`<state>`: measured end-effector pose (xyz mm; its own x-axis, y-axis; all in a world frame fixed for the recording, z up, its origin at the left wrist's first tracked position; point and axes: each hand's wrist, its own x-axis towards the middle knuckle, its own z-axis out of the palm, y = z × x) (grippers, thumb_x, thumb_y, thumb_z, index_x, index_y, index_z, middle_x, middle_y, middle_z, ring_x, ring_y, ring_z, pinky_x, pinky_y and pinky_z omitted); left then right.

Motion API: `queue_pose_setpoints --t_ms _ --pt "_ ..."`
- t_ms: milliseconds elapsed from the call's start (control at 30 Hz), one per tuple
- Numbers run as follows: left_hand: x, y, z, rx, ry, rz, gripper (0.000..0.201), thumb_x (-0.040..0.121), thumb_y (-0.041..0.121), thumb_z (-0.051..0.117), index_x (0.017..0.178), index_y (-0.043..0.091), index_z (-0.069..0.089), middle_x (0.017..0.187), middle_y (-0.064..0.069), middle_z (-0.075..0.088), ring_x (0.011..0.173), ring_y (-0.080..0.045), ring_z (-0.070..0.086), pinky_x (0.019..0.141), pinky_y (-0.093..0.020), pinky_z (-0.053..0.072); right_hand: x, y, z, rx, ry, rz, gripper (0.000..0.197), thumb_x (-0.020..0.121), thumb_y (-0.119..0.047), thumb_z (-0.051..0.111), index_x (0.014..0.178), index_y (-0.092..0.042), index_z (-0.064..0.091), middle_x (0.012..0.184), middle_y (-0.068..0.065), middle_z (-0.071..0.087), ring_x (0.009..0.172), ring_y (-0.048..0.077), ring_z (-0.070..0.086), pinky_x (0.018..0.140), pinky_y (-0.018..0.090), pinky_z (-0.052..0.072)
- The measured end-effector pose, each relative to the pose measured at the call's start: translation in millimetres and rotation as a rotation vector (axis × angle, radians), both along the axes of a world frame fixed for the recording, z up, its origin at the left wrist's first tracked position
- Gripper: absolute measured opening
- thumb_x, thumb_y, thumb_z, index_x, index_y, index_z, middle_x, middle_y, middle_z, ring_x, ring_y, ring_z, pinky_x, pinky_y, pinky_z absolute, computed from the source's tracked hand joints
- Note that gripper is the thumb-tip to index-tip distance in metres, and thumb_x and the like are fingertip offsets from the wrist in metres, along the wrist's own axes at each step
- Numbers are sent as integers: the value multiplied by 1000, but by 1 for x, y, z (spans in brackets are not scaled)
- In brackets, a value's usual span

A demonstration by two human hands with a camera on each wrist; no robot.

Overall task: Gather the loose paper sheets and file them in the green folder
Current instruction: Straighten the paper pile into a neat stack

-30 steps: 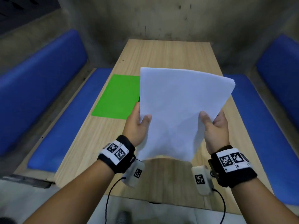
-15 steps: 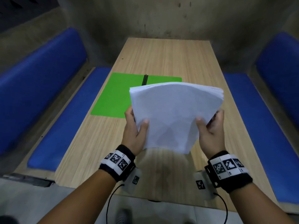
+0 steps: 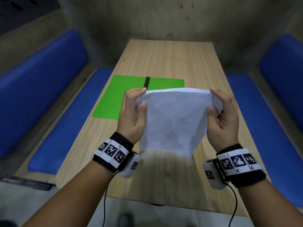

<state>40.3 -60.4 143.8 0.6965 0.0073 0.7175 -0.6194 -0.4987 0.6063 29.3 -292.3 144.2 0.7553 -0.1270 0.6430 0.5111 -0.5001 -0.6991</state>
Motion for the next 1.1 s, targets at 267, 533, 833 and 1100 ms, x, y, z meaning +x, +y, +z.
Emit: queue_pose_setpoints --t_ms 267,533,833,1100 --pt "1 3 0 3 14 -35 33 91 -1 48 119 15 40 114 -6 47 105 -25 52 94 -36 44 -3 0 -2 54 20 30 44 92 3 50 127 -23 44 113 4 49 97 18 51 81 30 46" --pt "1 3 1 -82 83 -83 39 91 3 49 122 22 36 118 -10 51 107 -25 55 92 -37 47 -4 1 4 133 62 48 46 92 -1 49 126 -31 47 117 6 50 101 22 55 85 36 49" --pt "-3 -4 -54 -595 605 -197 38 81 4 45 112 26 51 103 6 63 92 -3 61 80 -26 51 -5 15 -35 610 520 96 29 94 1 38 98 -22 56 88 -7 63 77 1 61 72 22 48" --pt "-18 -8 -57 -559 487 -264 47 88 4 38 118 41 44 113 20 60 107 -2 57 92 -24 48 -11 11 -36 610 452 85 47 95 0 36 108 -42 53 100 -19 65 94 -1 62 80 20 51"
